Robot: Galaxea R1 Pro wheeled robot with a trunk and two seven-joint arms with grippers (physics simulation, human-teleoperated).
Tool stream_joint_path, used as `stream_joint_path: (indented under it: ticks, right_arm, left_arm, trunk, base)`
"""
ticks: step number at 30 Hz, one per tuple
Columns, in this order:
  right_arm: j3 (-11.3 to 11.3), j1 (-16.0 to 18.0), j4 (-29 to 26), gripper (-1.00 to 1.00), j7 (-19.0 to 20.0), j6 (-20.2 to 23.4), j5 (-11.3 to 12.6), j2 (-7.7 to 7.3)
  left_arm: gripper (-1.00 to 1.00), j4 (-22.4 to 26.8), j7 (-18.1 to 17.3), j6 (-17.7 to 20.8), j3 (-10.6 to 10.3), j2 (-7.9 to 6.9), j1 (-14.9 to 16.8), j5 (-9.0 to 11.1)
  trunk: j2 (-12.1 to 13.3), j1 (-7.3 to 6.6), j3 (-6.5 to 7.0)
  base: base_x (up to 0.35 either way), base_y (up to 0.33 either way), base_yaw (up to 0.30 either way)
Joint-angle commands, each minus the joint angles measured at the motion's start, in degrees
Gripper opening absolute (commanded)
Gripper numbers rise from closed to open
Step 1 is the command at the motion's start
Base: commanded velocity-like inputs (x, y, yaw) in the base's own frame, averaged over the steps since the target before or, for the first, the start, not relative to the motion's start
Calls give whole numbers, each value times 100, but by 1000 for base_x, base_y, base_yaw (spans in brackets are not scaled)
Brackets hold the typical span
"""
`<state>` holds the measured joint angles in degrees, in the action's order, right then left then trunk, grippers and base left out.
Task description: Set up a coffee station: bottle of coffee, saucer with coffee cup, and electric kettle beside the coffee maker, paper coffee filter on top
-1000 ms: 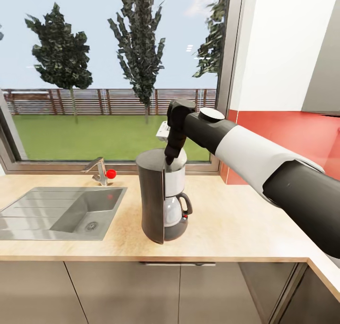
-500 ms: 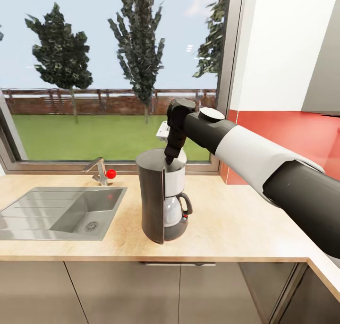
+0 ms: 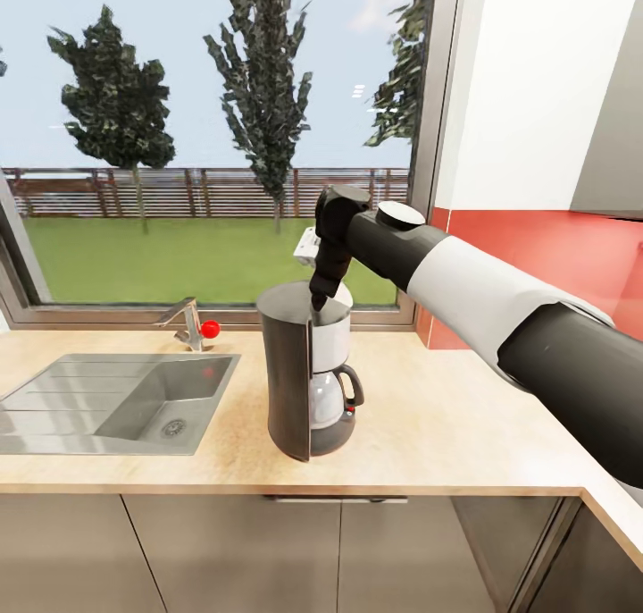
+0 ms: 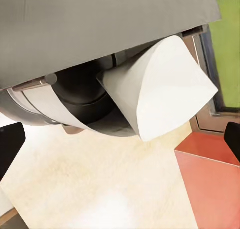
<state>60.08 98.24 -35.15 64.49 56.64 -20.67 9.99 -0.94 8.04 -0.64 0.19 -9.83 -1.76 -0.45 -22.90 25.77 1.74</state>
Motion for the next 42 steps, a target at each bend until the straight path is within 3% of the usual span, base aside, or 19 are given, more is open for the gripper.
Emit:
stream_joint_path:
  ticks: [1, 18, 42]
  right_arm:
    - [4, 2, -5, 100, 55, 14, -60, 1]
    - [12, 2, 0, 100, 55, 14, -60, 1]
    - [29, 2, 8, 100, 51, 14, -60, 1]
  left_arm:
    - [100, -3, 13, -7, 0, 3, 0, -6]
    - [100, -3, 13, 2, 4, 7, 0, -8]
    - [100, -3, 14, -5, -1, 2, 9, -8]
  trunk:
    - [-2, 2, -1]
    - [-2, 2, -1]
    - [-2, 2, -1]
  base:
    - [0, 0, 0]
    - [-21, -13, 0]
    - [-309, -43, 0]
